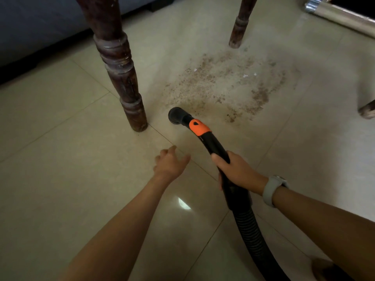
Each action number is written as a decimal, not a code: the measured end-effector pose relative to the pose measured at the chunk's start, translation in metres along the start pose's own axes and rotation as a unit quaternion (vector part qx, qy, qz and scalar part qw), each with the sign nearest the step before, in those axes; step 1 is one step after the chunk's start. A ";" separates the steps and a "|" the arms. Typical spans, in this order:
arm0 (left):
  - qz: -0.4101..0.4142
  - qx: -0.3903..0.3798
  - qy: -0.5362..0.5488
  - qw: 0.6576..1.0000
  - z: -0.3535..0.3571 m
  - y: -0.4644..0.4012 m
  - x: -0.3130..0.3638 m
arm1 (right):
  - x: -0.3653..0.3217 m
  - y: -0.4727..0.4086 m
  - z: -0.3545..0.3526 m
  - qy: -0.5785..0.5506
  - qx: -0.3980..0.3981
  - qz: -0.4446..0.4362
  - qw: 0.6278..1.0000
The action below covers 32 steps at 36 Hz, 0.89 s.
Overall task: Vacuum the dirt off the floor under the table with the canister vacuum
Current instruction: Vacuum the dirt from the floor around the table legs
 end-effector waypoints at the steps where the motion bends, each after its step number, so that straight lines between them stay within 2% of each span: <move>1: -0.012 -0.004 -0.070 0.997 0.003 0.000 -0.016 | -0.004 -0.003 0.001 -0.005 -0.001 -0.002 1.000; 4: -0.037 -0.040 -0.171 0.984 0.015 0.002 -0.058 | -0.017 -0.013 0.005 -0.019 0.001 -0.007 1.000; 7: -0.038 -0.060 -0.200 0.977 0.024 0.004 -0.084 | -0.028 -0.024 0.012 -0.025 -0.007 -0.003 1.000; 15: -0.040 -0.061 -0.202 0.977 0.024 0.002 -0.082 | -0.044 -0.040 0.022 -0.027 0.006 -0.016 0.999; 24: -0.044 -0.059 -0.201 0.977 0.023 0.002 -0.081 | -0.056 -0.054 0.016 0.051 0.004 -0.027 0.998; 32: -0.058 -0.057 -0.204 0.976 0.023 0.000 -0.078 | -0.057 -0.060 -0.011 -0.009 0.063 0.001 0.998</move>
Point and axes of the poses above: each hand's wrist, its own y-axis away from the middle knuckle, its own z-axis out of the palm, x = y × z, the point moved 6 cm from there along -y, towards the middle knuckle, and after that the axes turned 10 degrees about -y, right-handed, at the moved point
